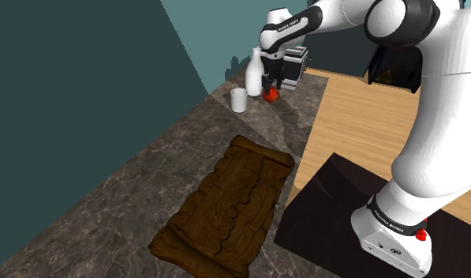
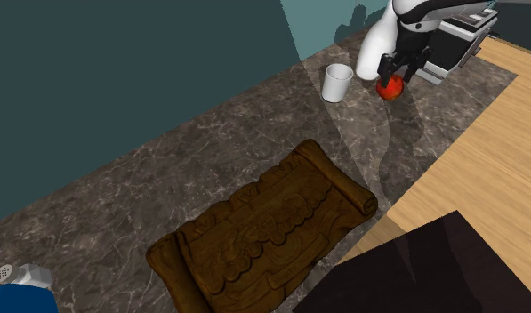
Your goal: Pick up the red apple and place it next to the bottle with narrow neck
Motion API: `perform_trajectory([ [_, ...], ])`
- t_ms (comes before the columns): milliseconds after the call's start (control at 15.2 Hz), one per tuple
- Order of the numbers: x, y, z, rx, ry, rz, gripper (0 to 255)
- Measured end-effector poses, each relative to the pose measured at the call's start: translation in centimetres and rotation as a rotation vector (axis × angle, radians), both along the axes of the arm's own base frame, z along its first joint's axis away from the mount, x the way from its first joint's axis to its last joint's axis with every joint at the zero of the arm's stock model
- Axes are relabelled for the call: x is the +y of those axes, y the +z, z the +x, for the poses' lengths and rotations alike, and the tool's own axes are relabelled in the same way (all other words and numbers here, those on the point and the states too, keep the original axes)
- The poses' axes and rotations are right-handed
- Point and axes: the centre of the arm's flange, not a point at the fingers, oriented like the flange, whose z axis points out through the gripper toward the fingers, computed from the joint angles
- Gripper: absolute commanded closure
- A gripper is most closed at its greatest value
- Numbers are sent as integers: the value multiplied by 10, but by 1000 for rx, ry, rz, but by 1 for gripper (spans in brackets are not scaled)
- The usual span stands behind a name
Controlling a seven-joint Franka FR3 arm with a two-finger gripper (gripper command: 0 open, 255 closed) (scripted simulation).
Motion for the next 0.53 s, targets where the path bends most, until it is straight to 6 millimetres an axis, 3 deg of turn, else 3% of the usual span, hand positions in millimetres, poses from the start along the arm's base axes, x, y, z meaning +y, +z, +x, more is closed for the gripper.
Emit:
perform_trajectory([
  [528, -2, -42, 2, 0, 0, 0, 255],
])
